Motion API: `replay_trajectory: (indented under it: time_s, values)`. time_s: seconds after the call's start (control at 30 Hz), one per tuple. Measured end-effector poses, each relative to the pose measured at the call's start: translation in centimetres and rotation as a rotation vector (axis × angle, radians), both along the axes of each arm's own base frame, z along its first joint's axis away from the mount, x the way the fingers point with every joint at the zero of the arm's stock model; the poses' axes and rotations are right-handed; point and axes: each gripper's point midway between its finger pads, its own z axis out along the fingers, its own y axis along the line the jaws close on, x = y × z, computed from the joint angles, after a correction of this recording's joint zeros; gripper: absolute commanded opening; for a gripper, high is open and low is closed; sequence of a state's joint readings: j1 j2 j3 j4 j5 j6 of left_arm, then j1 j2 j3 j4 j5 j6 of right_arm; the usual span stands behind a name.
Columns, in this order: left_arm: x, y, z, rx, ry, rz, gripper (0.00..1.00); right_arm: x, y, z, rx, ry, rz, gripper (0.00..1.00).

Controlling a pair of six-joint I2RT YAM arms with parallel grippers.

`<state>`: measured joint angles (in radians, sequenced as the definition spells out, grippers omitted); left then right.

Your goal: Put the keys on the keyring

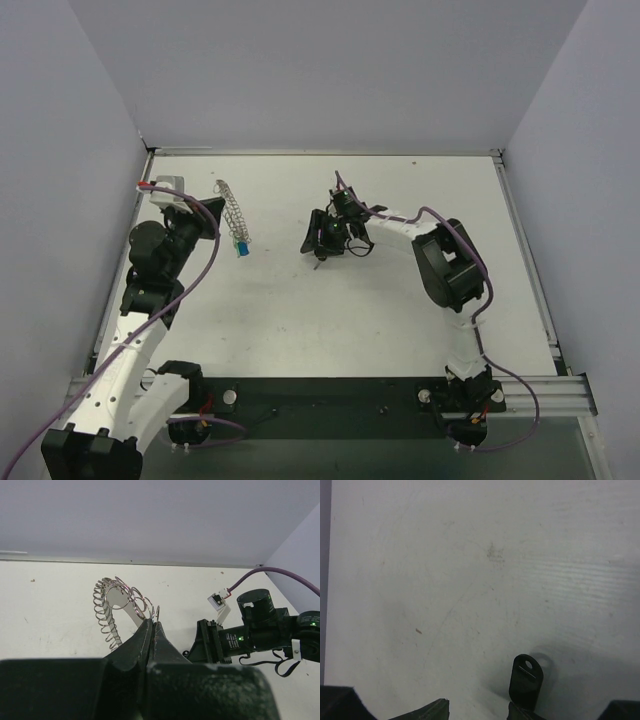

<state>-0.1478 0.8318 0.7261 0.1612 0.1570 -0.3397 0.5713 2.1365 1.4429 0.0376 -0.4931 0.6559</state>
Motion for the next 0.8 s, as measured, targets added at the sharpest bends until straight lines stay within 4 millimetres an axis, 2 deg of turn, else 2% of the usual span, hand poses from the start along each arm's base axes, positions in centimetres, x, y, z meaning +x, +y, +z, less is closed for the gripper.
replay_trajectory:
  time_s: [0.1,0.23,0.37,0.5,0.57,0.67,0.8]
  values:
    - [-0.3,-0.9,-0.3,0.007,0.011,-0.030,0.00,-2.4,-2.2,-0.1,-0.063,0.004,0.000,0.50]
    - [-0.9,-2.4,-1.0,0.027,0.030,-0.075,0.00,-4.4,-4.6,0.1,-0.135,0.004,-0.005,0.52]
    - [-1.4,-3.4,-1.7,0.054,0.050,-0.105,0.00,-4.7,-5.6,2.5,-0.156,-0.054,-0.008,0.54]
    - [-1.5,-3.5,-2.2,0.074,0.063,-0.105,0.00,-4.1,-5.8,5.6,-0.152,-0.157,-0.004,0.54]
    - [-1.5,-3.4,-2.4,0.080,0.070,-0.101,0.00,-3.9,-6.0,6.3,-0.170,-0.190,0.002,0.53]
    - [-1.5,-3.3,-2.6,0.088,0.076,-0.098,0.00,-4.1,-6.2,5.9,-0.224,-0.207,0.026,0.52]
    - [-1.5,-3.2,-2.9,0.098,0.083,-0.096,0.00,-5.1,-6.8,4.4,-0.320,-0.206,0.069,0.48]
